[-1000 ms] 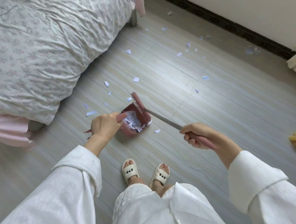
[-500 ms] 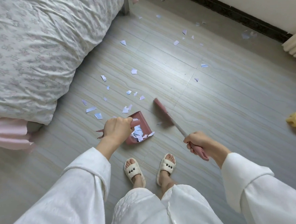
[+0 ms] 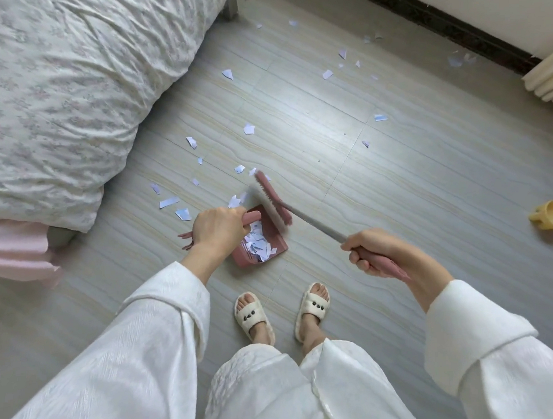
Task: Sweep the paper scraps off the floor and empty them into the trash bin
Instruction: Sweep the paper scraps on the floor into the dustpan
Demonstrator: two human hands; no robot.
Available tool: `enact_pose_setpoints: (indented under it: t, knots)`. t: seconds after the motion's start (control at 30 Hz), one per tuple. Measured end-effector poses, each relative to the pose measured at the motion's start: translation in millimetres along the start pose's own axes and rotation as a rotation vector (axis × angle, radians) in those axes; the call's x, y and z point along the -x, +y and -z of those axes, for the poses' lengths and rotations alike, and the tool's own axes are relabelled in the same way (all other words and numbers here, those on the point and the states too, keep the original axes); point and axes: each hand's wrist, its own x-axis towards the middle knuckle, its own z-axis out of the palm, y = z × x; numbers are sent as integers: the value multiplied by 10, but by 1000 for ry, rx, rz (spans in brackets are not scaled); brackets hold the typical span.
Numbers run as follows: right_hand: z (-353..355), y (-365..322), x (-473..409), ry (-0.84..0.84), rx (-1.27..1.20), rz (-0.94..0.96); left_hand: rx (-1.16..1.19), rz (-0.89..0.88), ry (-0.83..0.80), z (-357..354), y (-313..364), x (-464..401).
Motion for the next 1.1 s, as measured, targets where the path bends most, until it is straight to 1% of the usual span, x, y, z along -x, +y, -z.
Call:
enact_pose_setpoints:
  t: [0.13, 0.23, 0.37, 0.43, 0.53, 0.67, 0.83, 0.93, 1.0, 1.03, 1.1]
  knots:
    - [-169, 108, -60, 55, 82, 49, 10, 16, 19, -12, -33, 25]
    - [-401, 162, -120, -6, 37, -1, 38, 30, 22, -19, -43, 32]
    - [-604, 70, -102, -49, 95, -5, 101, 66, 26, -28, -125, 129]
    - [-666, -21, -59, -42, 140, 30, 119, 120, 40, -42, -240, 222]
    - [-897, -201, 34, -45, 294, 118, 163, 221, 44, -20, -529, 411]
    - [-1263, -472, 88, -46, 374, 164, 245, 339, 35, 26, -936, 648]
    - [-1671, -808, 74, -103, 340, 143, 296, 432, 68, 68, -1317, 889]
    - [-1957, -998, 53, -152, 328, 129, 318, 519, 87, 78, -1581, 1041]
    - [-2121, -1102, 18, -192, 317, 105, 334, 604, 110, 71, -1755, 1152]
    - [-2244, -1185, -6, -222, 322, 82, 346, 675, 130, 59, -1875, 1228]
    - [-2353, -1302, -62, -268, 265, 43, 378, 775, 153, 32, -2011, 1315]
